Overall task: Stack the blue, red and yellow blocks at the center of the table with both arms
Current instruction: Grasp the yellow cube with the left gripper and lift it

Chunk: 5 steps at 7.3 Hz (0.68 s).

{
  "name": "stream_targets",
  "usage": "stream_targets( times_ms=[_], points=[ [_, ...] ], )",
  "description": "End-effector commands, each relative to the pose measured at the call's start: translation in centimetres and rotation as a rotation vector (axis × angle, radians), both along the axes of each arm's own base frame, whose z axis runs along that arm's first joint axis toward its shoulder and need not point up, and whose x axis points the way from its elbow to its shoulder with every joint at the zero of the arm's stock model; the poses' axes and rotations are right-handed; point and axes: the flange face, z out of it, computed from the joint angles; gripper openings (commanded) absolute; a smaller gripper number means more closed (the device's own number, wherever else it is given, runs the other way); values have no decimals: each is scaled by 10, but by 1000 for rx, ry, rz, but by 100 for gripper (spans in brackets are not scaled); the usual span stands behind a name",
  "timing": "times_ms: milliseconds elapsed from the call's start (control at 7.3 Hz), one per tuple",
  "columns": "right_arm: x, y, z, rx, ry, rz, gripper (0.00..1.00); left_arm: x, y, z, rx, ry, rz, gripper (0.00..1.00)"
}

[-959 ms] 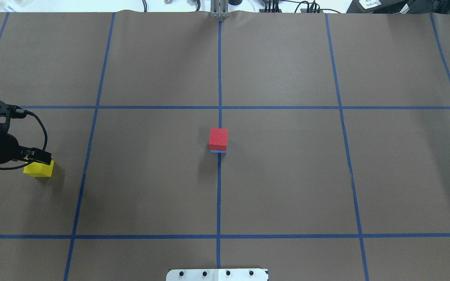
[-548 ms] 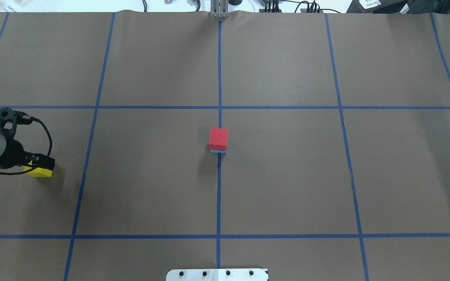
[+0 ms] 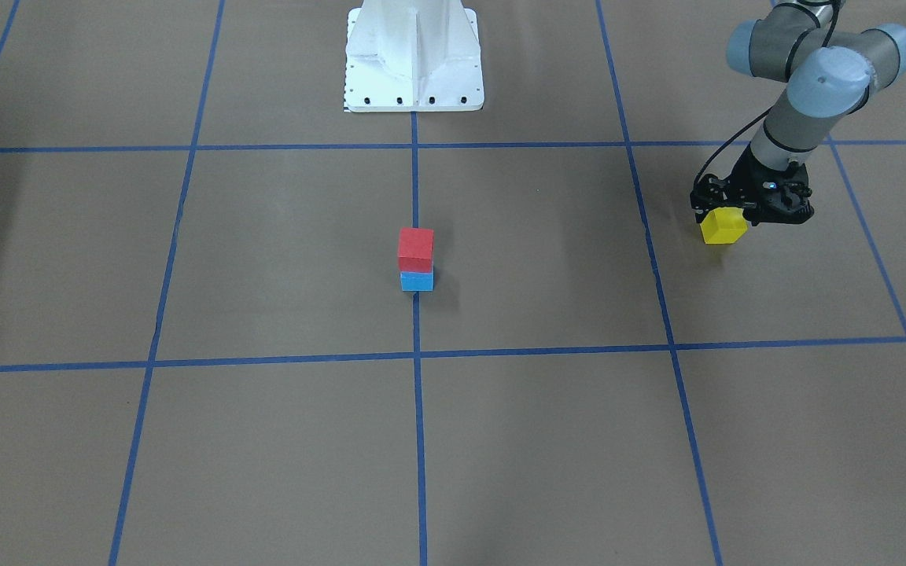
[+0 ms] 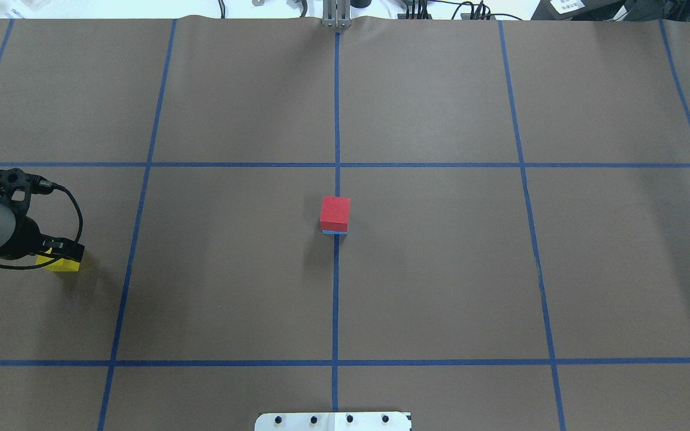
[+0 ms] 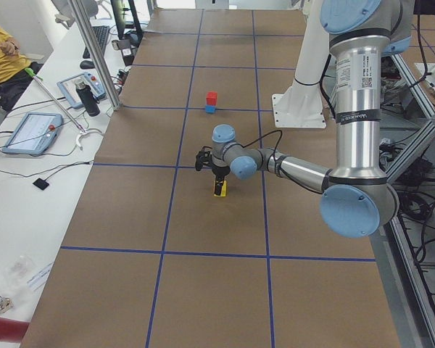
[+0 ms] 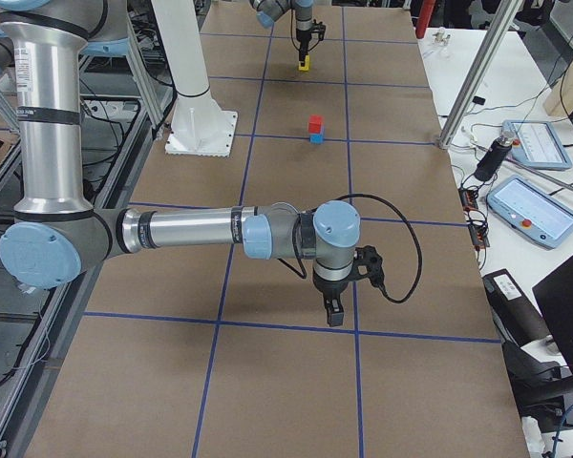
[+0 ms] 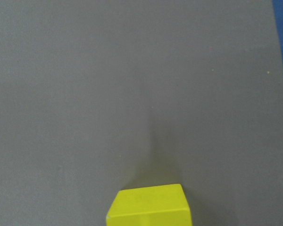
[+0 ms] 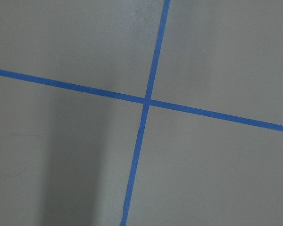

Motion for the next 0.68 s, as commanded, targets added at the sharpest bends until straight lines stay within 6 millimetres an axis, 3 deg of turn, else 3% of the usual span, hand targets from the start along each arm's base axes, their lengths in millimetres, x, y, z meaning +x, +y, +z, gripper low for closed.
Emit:
stream_targets(
  times_ms=[0,137,411,548],
  points=[
    [0,0,0,-1,0,0,100,10,8,3,12,-9,26,19],
    [0,-1,-1,2,0,0,100,10,9,-7,26,6,26,0],
    [0,0,2,-8,1,5,100,4,13,-55,55,52,33,0],
    [0,0,3,-13,1,8,100,8,8,-96,44,42,33,0]
  ],
)
